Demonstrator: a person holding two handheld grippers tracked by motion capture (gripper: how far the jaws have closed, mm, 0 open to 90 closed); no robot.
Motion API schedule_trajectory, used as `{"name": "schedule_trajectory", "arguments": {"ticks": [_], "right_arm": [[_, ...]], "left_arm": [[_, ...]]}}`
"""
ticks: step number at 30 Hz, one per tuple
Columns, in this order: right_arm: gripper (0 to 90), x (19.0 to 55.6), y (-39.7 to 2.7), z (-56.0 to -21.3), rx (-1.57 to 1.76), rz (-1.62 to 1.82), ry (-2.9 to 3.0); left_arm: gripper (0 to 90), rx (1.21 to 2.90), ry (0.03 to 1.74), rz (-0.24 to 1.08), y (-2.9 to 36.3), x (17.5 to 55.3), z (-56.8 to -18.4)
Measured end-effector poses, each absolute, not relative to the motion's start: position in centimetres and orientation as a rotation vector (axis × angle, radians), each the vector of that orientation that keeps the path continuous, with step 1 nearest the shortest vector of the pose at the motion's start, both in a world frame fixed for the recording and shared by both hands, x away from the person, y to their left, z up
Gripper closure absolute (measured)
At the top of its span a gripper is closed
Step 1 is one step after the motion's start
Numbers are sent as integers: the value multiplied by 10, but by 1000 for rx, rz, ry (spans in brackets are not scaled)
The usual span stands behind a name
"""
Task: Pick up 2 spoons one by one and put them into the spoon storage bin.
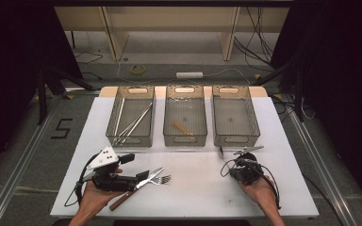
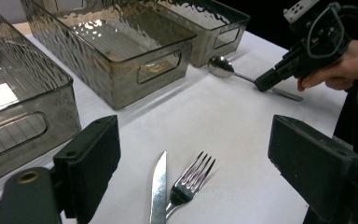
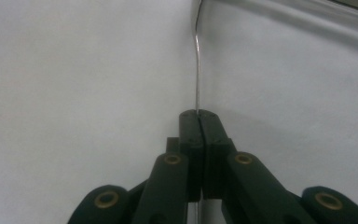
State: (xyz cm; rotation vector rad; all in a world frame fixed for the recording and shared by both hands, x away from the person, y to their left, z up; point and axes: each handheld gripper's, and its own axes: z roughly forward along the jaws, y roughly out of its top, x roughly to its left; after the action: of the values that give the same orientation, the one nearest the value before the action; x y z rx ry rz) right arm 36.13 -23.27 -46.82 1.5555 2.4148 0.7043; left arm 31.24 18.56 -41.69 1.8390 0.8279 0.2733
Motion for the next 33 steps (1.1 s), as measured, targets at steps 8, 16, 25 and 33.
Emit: {"name": "schedule_trajectory", "arguments": {"ticks": [8,16,25,33], "right_arm": [[900,361,-234,-466,1547,748,2416],[900,359,-238,-457,1523,822,2396],[900,358,-240,-443,1471,945,2377],[900,368,-235,-429,1426,1016,2366]], "left_arm": [[164,1829,833,272,186,313,-416],[164,1845,833,270,186,313,-417],[163,1836,836,269,186,314,-417],[163,1848,839,271,185,314,-419]]}}
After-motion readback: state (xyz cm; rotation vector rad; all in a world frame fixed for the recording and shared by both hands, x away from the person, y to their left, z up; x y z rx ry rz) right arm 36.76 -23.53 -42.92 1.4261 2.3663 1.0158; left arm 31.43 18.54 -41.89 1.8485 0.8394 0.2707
